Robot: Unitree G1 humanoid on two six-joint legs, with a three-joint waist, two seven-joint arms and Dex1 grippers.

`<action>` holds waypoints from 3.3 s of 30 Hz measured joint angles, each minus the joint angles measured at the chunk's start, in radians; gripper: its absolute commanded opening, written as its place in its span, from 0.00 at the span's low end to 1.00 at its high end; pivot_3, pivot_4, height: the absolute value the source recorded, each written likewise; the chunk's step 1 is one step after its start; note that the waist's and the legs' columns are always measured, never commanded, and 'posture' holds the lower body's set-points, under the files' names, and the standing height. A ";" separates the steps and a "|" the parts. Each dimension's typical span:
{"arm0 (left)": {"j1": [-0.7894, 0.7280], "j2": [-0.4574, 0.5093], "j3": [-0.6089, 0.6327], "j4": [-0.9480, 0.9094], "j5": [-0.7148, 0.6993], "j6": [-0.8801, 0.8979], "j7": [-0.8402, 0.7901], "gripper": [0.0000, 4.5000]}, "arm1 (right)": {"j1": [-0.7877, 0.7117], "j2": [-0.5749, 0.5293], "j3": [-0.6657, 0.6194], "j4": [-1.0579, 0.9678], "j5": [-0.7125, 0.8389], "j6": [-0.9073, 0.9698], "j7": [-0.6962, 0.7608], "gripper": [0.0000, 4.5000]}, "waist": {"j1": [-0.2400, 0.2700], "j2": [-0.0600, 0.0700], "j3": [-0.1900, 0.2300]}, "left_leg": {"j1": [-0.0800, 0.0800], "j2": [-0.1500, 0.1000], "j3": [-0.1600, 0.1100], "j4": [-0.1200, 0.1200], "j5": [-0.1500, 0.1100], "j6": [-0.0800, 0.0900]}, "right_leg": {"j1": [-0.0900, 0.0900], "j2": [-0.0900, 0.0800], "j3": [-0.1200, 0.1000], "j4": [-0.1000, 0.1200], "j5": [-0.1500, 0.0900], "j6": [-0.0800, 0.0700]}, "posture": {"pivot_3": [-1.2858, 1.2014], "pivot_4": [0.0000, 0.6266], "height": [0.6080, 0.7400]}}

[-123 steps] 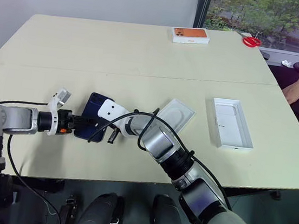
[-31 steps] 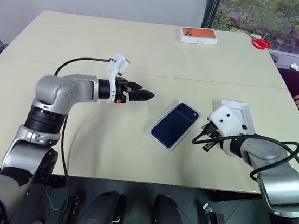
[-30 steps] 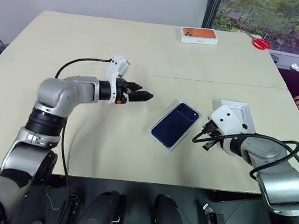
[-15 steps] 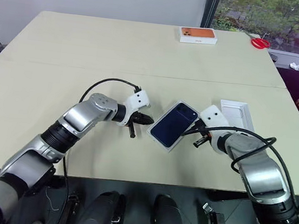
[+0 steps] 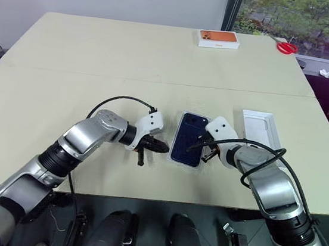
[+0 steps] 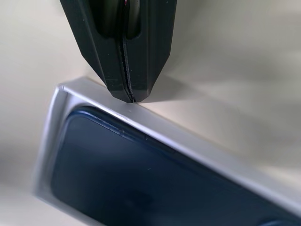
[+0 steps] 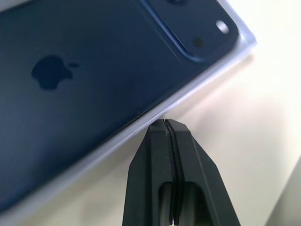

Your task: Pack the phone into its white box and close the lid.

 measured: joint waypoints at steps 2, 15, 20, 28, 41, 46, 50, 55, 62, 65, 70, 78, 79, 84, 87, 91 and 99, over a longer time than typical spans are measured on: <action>0.004 -0.001 0.000 -0.011 -0.009 0.018 -0.005 0.01 | 0.000 -0.001 0.005 0.000 0.000 -0.001 0.006 0.00 | 0.000 0.000 0.000 | 0.000 0.000 0.000 0.000 0.000 0.000 | 0.000 0.000 0.000 0.000 0.000 0.000 | 0.52 0.24 1.00; 0.004 -0.016 0.000 -0.020 -0.009 0.042 0.009 0.01 | 0.018 -0.022 0.005 -0.032 0.002 0.004 0.032 0.00 | 0.000 0.000 0.000 | 0.000 0.000 0.000 0.000 0.000 0.000 | 0.000 0.000 0.000 0.000 0.000 0.000 | 0.52 0.24 1.00; 0.008 -0.033 0.000 -0.020 -0.009 0.045 0.015 0.01 | 0.019 -0.029 -0.003 -0.032 0.002 0.004 0.034 0.00 | 0.001 0.000 0.000 | 0.000 0.000 0.000 0.000 0.000 0.000 | 0.000 0.000 0.000 0.000 0.000 0.000 | 0.52 0.24 1.00; 0.011 -0.040 0.000 -0.023 -0.010 0.053 0.024 0.00 | 0.025 -0.068 -0.072 -0.033 0.020 0.012 0.049 0.06 | 0.001 0.000 0.000 | 0.000 0.000 0.000 0.000 0.000 0.000 | 0.000 0.000 0.000 0.000 0.000 0.000 | 0.52 0.24 1.00; 0.084 0.108 0.176 -0.070 -0.056 -0.193 -0.072 0.00 | -0.142 -0.066 -0.323 0.031 0.070 0.361 -0.066 0.87 | 0.001 0.001 0.000 | 0.001 0.000 0.000 0.000 0.000 0.000 | 0.000 -0.001 0.001 0.001 0.000 0.000 | 0.52 0.24 1.00; 0.145 0.133 0.198 -0.073 -0.058 -0.398 -0.159 0.00 | -0.188 -0.024 -0.317 0.150 0.071 0.453 -0.102 0.87 | 0.001 0.001 0.000 | 0.000 0.000 0.002 0.000 0.000 0.000 | 0.000 -0.002 0.001 0.001 0.000 0.000 | 0.52 0.24 1.00; 0.188 0.137 0.253 -0.076 -0.107 -0.492 -0.218 0.00 | -0.220 0.012 -0.318 0.216 0.078 0.500 -0.125 0.87 | -0.001 0.001 -0.001 | 0.001 0.000 0.001 0.000 0.000 0.000 | 0.000 -0.001 0.001 0.001 0.000 0.000 | 0.52 0.24 1.00; 0.219 0.139 0.272 -0.095 -0.145 -0.514 -0.248 0.00 | -0.223 0.031 -0.328 0.257 0.096 0.505 -0.144 0.56 | 0.000 0.001 -0.001 | 0.001 0.000 0.001 0.000 0.000 0.001 | 0.000 -0.001 0.001 0.001 0.000 0.000 | 0.52 0.24 1.00; 0.220 0.139 0.274 -0.099 -0.144 -0.528 -0.228 0.00 | -0.229 0.044 -0.331 0.264 0.104 0.505 -0.176 0.01 | -0.001 0.001 -0.001 | 0.001 0.000 0.001 0.000 0.000 0.001 | 0.000 -0.001 0.000 0.001 0.000 0.000 | 0.52 0.24 1.00; 0.220 0.139 0.274 -0.099 -0.144 -0.530 -0.222 0.00 | -0.230 0.044 -0.333 0.264 0.113 0.505 -0.182 0.01 | -0.002 0.001 -0.001 | 0.001 0.000 0.001 0.000 0.000 0.001 | 0.000 -0.001 0.000 0.001 0.000 0.000 | 0.52 0.24 1.00; 0.218 0.139 0.319 -0.045 -0.138 -0.546 -0.166 0.00 | -0.255 0.035 -0.349 0.258 0.181 0.505 -0.172 0.01 | -0.006 0.001 0.000 | 0.001 0.000 0.001 0.000 0.000 0.001 | 0.000 -0.001 0.001 0.001 0.001 0.000 | 0.52 0.24 1.00; 0.187 0.111 0.460 0.145 -0.117 -0.568 -0.009 0.00 | -0.299 0.263 -0.523 0.070 0.592 0.505 -0.108 0.01 | -0.009 0.001 -0.001 | 0.001 0.003 0.000 0.000 0.000 0.001 | 0.000 0.002 0.000 0.003 0.001 0.001 | 0.52 0.24 1.00; 0.185 0.113 0.463 0.150 -0.116 -0.574 -0.007 0.00 | -0.304 0.312 -0.537 0.068 0.659 0.505 -0.130 0.01 | -0.009 0.002 -0.001 | 0.001 0.003 0.000 0.000 0.000 0.001 | 0.000 0.001 0.000 0.003 0.001 0.001 | 0.52 0.24 1.00; 0.191 0.126 0.462 0.161 -0.092 -0.593 -0.014 0.00 | -0.331 0.528 -0.616 0.137 0.985 0.505 -0.402 0.01 | -0.007 0.001 -0.001 | 0.001 0.002 0.000 0.000 0.000 0.001 | 0.000 -0.001 0.000 0.004 0.001 0.000 | 0.52 0.24 1.00; 0.191 0.124 0.459 0.161 -0.086 -0.598 -0.014 0.00 | -0.297 0.578 -0.571 0.208 1.252 0.455 -0.653 0.01 | -0.005 0.002 -0.001 | 0.001 0.001 0.000 0.000 0.000 0.001 | 0.000 -0.002 0.000 0.003 0.001 0.000 | 0.52 0.24 1.00; 0.192 0.120 0.458 0.160 -0.075 -0.598 -0.012 0.00 | -0.154 0.509 -0.359 0.225 1.671 0.171 -1.028 0.01 | -0.013 0.002 -0.001 | 0.000 0.000 0.002 0.000 0.000 0.001 | 0.000 -0.003 0.001 0.002 0.001 0.001 | 0.52 0.24 1.00; 0.192 0.084 0.407 0.160 -0.046 -0.599 -0.017 0.00 | -0.092 0.534 -0.284 0.222 1.764 -0.080 -1.303 0.13 | -0.026 0.001 -0.001 | 0.001 0.002 0.001 0.000 0.000 0.002 | 0.000 -0.001 0.001 0.003 0.001 0.001 | 0.52 0.24 1.00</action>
